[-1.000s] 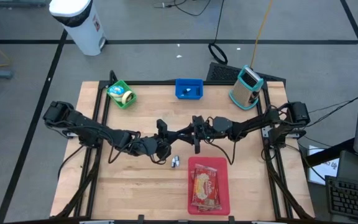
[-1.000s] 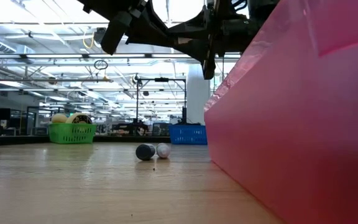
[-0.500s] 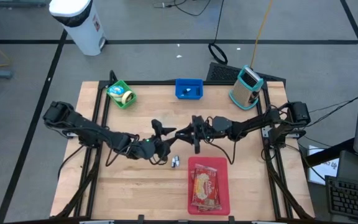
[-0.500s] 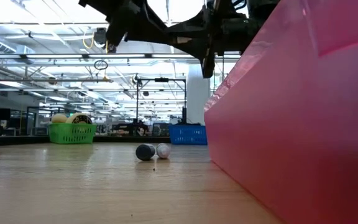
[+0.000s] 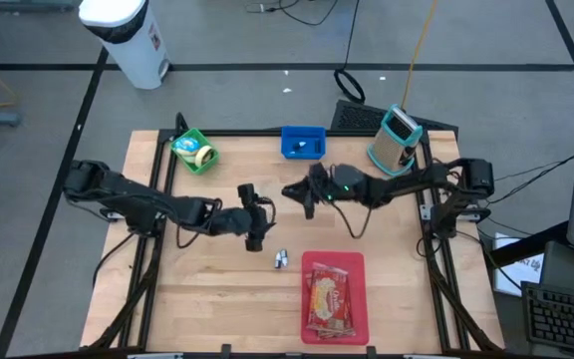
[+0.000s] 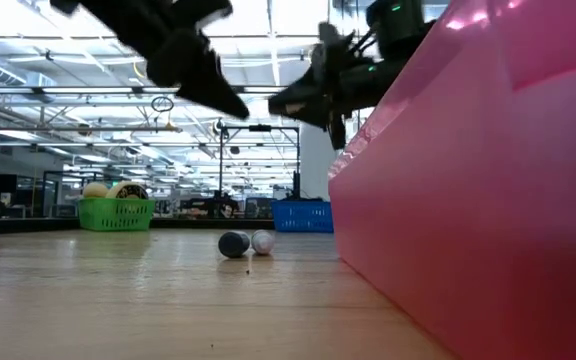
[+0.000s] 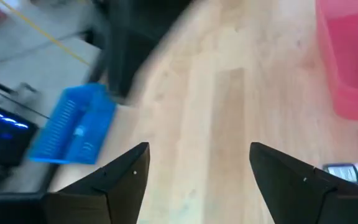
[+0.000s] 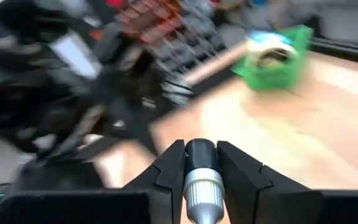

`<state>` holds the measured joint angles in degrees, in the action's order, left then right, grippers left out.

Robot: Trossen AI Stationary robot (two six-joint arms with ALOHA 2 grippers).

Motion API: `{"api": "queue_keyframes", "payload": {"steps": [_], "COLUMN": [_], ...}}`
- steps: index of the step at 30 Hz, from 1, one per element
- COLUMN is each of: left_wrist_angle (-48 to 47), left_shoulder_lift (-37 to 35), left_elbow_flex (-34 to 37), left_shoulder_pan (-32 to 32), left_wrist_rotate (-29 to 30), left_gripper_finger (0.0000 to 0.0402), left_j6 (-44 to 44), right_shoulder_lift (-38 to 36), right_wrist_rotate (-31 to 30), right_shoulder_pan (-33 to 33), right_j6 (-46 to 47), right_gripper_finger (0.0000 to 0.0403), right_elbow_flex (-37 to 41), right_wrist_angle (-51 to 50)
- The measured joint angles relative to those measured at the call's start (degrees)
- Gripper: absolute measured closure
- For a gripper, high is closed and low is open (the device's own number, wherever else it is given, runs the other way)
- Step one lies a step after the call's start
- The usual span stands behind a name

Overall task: Pick & Place Food Item
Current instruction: Put the bottom black food coloring into the blue bin

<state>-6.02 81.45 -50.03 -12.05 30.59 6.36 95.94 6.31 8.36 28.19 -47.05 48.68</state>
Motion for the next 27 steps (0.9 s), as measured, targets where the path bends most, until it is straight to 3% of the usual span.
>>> {"api": "queue_keyframes", "payload": {"steps": [4, 9, 12, 15, 27], "left_wrist_angle": [13.2, 35.4, 48.3, 58.5, 59.8], "left_shoulder_lift": [0.1, 0.2, 0.2, 0.2, 0.2], "left_elbow_flex": [7.7, 17.7, 23.1, 27.3, 29.1], "left_shoulder_pan": [3.8, 6.8, 8.2, 9.6, 10.8], "left_wrist_rotate": [-9.5, -14.7, -15.6, -15.6, -15.7], "left_gripper_finger": [0.0134, 0.0143, 0.0143, 0.0139, 0.0148], "left_j6": [-0.1, -0.6, -1.3, -2.5, -6.8], "right_shoulder_lift": [0.0, 0.0, 0.0, -0.1, 2.9], "right_wrist_rotate": [-0.2, -5.2, -10.2, -10.7, -10.7], "right_shoulder_pan": [4.4, 8.5, 11.0, 14.1, 21.9], "right_j6": [-3.3, -11.4, -15.3, -15.9, -13.7], "right_gripper_finger": [0.0331, 0.0331, 0.0331, 0.0331, 0.033], "right_elbow_flex": [-6.5, -17.0, -20.7, -21.9, -21.7], "right_wrist_angle": [-16.6, -38.5, -43.6, -44.3, -50.4]}}
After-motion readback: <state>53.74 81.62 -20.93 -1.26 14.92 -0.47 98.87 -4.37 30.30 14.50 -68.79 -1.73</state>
